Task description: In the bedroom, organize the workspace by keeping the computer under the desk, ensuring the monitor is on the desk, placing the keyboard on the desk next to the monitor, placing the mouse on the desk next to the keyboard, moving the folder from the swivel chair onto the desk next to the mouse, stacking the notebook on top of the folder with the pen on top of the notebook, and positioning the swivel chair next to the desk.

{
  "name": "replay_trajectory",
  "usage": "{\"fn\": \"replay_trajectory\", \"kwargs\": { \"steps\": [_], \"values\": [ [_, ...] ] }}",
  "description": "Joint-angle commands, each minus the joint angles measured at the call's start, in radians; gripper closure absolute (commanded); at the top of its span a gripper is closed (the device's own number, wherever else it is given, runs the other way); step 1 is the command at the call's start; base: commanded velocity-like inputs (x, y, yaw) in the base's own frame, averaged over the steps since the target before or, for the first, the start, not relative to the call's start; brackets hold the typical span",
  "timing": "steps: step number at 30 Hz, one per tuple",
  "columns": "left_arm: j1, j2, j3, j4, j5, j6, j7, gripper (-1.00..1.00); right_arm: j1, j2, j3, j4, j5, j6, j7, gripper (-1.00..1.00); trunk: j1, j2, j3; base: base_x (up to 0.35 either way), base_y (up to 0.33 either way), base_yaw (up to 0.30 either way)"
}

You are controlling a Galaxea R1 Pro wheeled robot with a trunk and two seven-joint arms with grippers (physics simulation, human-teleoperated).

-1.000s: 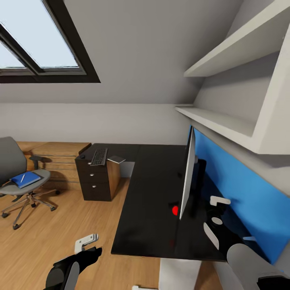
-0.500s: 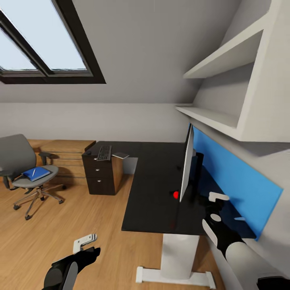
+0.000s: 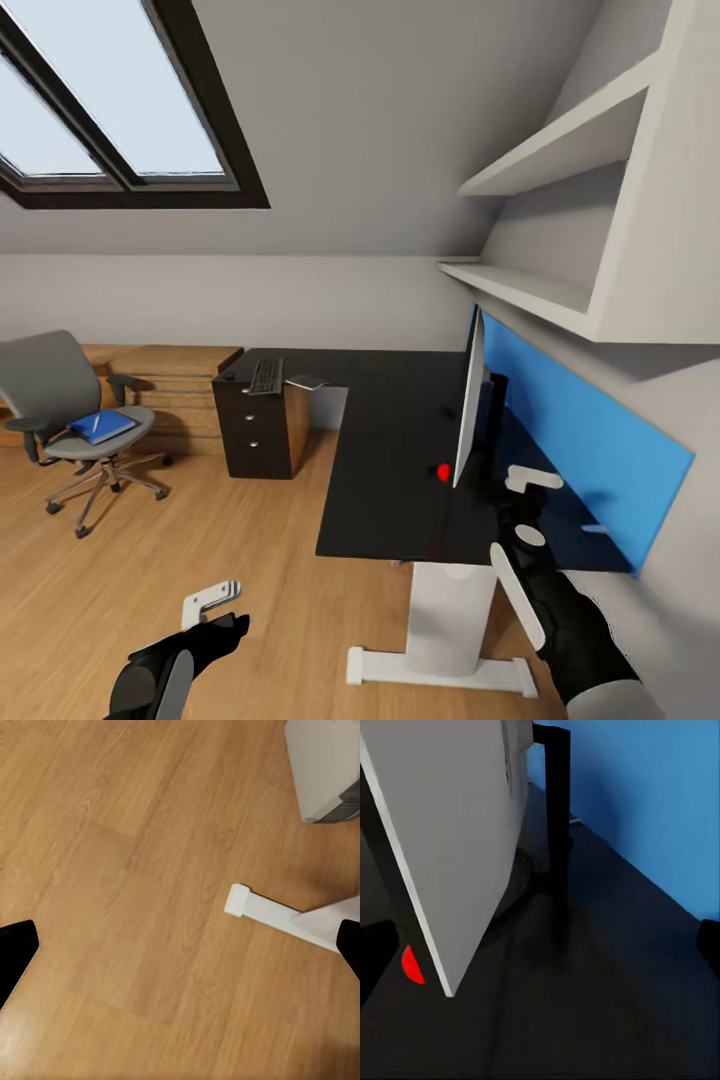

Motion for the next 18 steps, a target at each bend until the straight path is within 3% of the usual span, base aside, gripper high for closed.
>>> {"fn": "replay_trajectory", "kwargs": {
  "steps": [1,11,18],
  "values": [
    [-0.001,-0.001,0.001,-0.001,0.011,0.004,0.007,-1.00,0.003,0.000,0.004,-0.010,-0.005,0.010,-0.009,-1.00,0.000,-0.001,-0.001,0.068,0.247,0.000],
    [-0.001,-0.001,0.001,-0.001,0.011,0.003,0.007,-1.00,0.019,0.004,0.006,-0.040,-0.003,0.025,-0.011,-1.00,0.000,-0.001,-0.001,0.090,0.264,0.000],
    [-0.001,-0.001,0.002,-0.001,0.011,0.003,0.007,-1.00,0.026,0.004,0.005,-0.043,-0.001,0.020,-0.010,-1.00,0.000,-0.001,-0.001,0.108,0.088,0.000]
  ]
}}
